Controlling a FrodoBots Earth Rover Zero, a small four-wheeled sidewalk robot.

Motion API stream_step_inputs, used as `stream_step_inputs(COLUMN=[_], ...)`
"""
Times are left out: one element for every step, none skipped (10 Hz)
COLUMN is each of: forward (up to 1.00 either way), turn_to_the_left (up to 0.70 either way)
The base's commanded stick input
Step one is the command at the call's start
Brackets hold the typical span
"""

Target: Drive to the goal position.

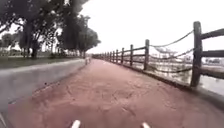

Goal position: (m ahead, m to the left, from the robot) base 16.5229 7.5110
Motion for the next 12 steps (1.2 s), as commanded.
stream_step_inputs(forward=[0.70, 0.70, 0.70, 0.70, 0.70, 0.70, 0.70, 0.70, 0.70, 0.70, 0.70, 0.70], turn_to_the_left=[0.00, 0.00, 0.00, 0.00, 0.00, 0.00, 0.00, 0.00, 0.00, 0.00, 0.00, 0.00])
